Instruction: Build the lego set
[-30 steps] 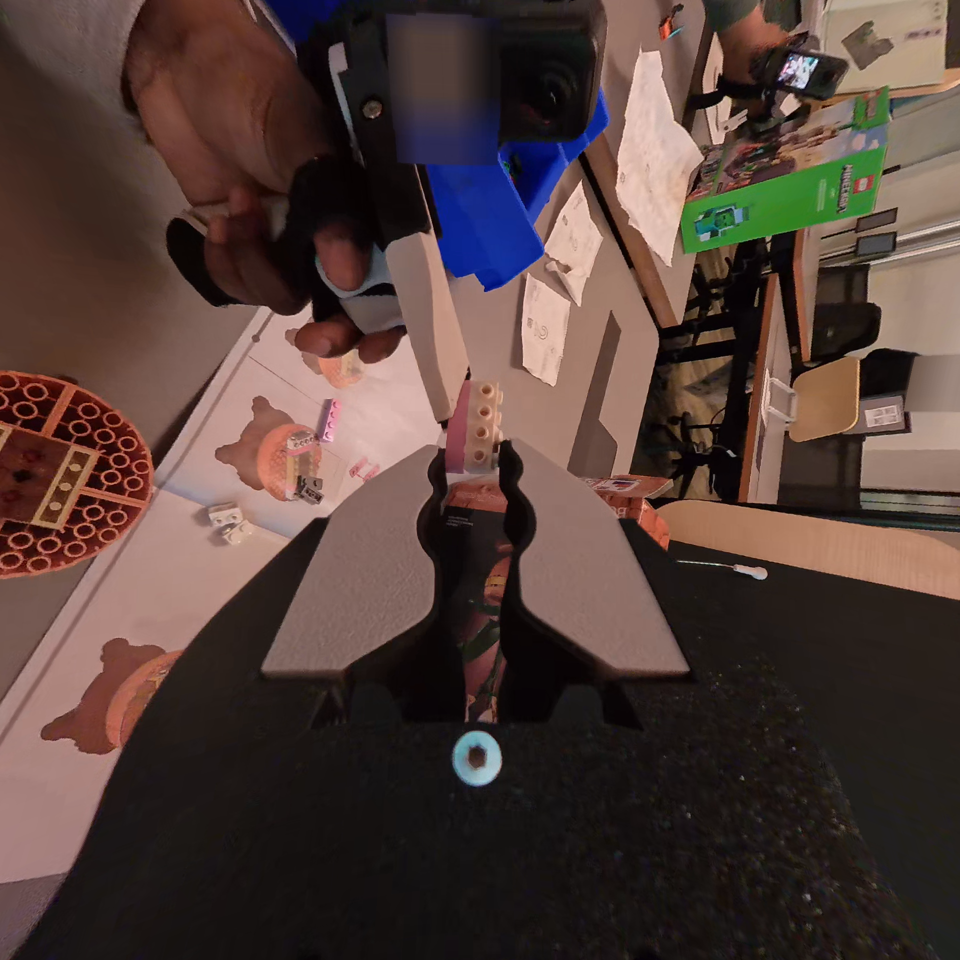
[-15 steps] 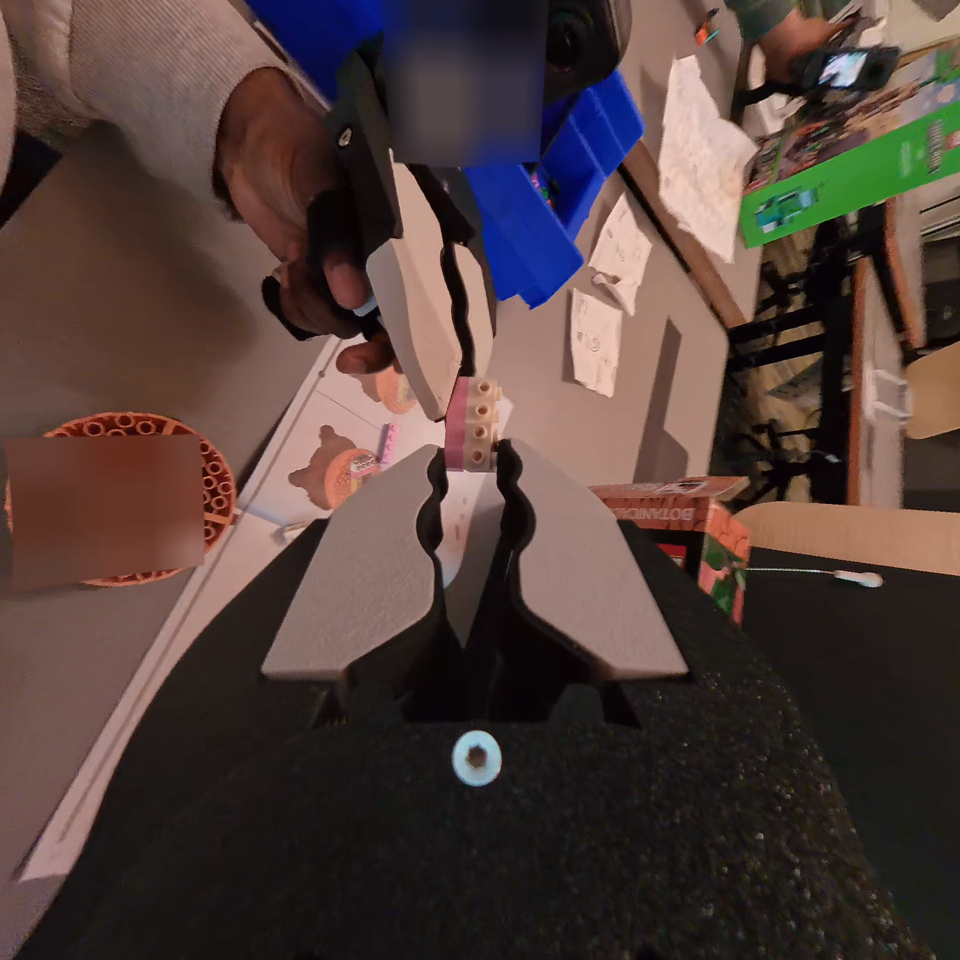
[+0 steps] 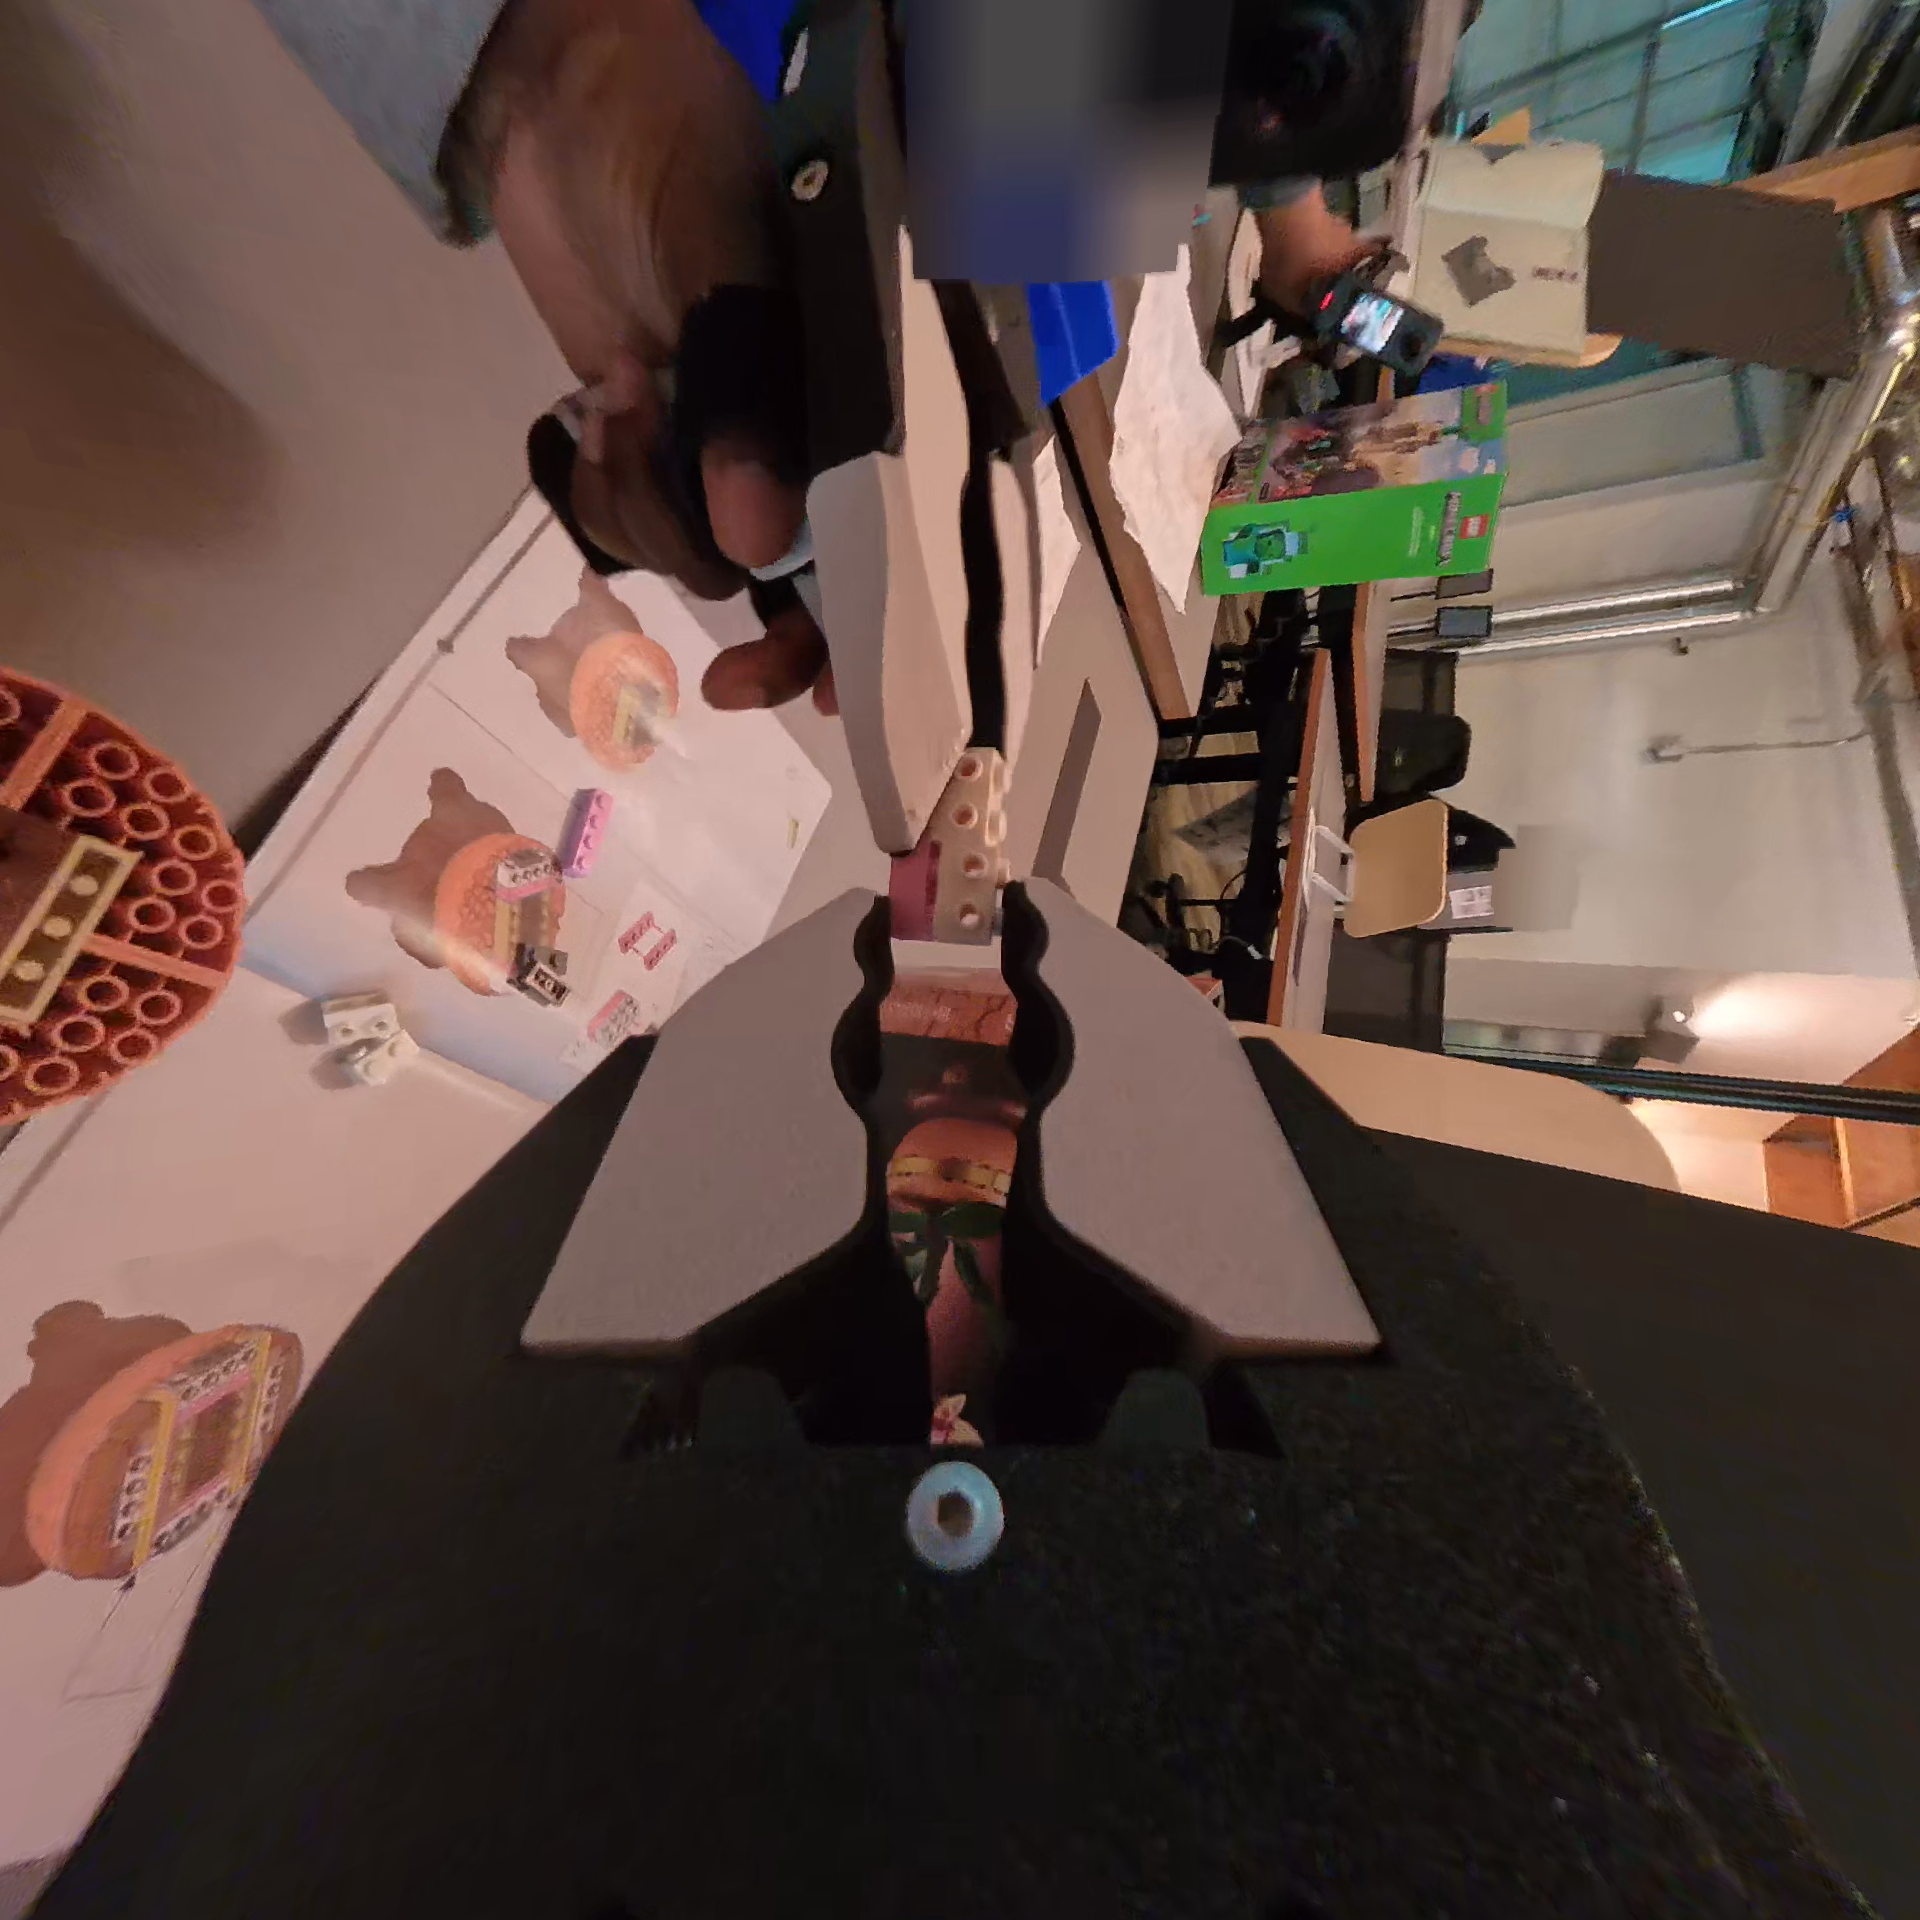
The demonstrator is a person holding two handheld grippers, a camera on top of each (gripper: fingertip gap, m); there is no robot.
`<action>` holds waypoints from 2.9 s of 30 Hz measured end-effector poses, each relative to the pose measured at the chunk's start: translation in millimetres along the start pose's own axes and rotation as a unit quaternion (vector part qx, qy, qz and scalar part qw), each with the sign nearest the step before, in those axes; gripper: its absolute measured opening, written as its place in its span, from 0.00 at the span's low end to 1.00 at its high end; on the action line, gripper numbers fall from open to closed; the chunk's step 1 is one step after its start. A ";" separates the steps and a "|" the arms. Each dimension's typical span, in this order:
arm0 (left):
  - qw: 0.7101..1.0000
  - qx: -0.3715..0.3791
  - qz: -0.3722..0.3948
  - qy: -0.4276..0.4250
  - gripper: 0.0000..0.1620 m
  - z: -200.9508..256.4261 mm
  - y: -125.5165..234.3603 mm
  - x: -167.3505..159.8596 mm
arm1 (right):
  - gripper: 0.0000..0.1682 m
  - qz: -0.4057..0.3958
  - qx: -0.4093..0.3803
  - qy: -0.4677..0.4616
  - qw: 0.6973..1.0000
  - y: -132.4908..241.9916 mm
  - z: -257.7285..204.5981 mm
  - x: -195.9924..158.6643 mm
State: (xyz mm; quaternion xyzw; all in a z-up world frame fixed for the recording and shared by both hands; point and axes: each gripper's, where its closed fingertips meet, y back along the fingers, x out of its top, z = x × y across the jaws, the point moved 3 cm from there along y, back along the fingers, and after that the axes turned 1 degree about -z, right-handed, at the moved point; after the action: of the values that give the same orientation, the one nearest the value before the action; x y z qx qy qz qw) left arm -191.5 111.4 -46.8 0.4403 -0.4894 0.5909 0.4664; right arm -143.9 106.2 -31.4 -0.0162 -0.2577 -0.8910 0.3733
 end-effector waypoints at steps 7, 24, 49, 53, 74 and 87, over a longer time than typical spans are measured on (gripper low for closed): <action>1.000 0.005 -0.002 -0.006 0.06 3.1 -2.3 3.1 | 0.11 -0.012 -0.021 0.015 1.000 4.2 1.5 1.8; 0.994 -0.013 0.040 0.099 0.06 -6.7 4.6 -7.4 | 0.19 0.019 0.034 -0.159 0.987 -6.5 -5.4 -6.2; 0.998 -0.054 -0.031 -0.032 0.07 26.1 22.1 -37.0 | 0.06 0.253 0.153 -0.545 0.785 0.5 -56.3 5.3; 0.998 -0.054 -0.034 -0.014 0.06 23.8 20.5 -39.3 | 0.06 0.252 0.151 -0.559 0.776 -0.7 -60.4 3.1; 0.960 -0.049 0.019 0.275 0.06 16.4 17.4 -51.6 | 0.18 0.146 -0.016 -0.284 0.947 -5.2 -57.6 10.1; 0.962 -0.085 -0.033 0.259 0.07 30.5 10.2 -56.7 | 0.11 0.168 0.043 -0.295 0.940 -3.3 -69.8 14.5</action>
State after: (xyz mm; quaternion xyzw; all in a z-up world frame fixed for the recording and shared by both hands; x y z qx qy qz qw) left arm -189.6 73.6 -99.8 0.2472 -0.3856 0.6252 0.6319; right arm -145.1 65.7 -90.2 -0.3052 -0.3875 -0.7589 0.4251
